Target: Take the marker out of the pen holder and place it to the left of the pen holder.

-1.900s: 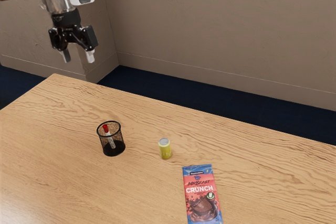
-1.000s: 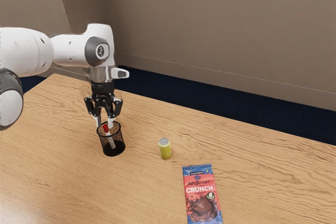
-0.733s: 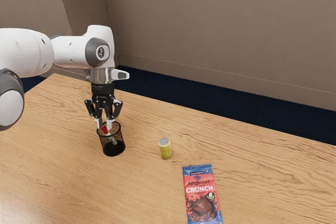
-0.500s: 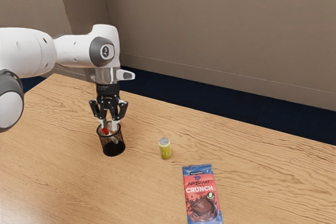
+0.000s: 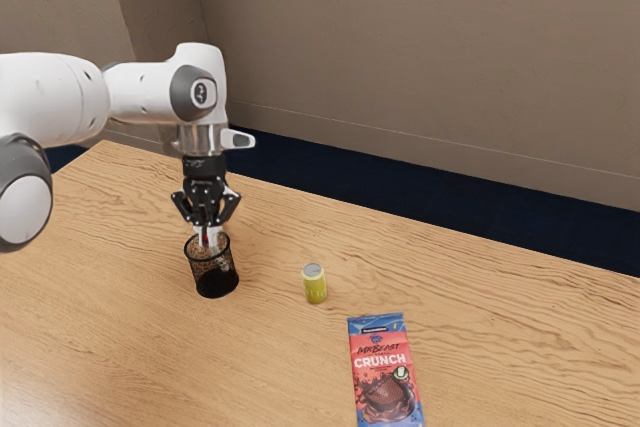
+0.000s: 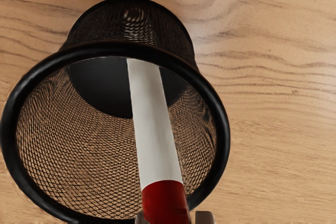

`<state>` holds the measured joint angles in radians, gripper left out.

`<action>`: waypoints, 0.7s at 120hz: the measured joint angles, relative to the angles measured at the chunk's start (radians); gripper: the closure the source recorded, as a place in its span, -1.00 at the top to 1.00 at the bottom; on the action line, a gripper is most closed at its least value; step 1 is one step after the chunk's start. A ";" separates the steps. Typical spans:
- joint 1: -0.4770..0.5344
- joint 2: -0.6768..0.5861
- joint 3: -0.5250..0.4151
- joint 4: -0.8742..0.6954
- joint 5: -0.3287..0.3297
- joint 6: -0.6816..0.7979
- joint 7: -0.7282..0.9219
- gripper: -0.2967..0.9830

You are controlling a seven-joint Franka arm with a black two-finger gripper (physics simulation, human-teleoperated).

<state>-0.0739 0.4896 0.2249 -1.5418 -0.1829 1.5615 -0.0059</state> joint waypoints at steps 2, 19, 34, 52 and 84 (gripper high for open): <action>0.002 -0.006 0.000 0.000 0.001 -0.003 0.000 -0.67; 0.000 -0.138 0.001 -0.008 0.025 -0.054 -0.002 -0.69; 0.007 -0.227 0.004 0.006 0.037 -0.132 -0.009 -0.69; 0.118 -0.041 -0.002 0.189 0.007 -0.163 -0.015 -0.69; 0.347 0.121 -0.155 0.263 -0.008 -0.040 0.000 -0.69</action>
<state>0.2730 0.6105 0.0704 -1.2788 -0.1910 1.5213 -0.0056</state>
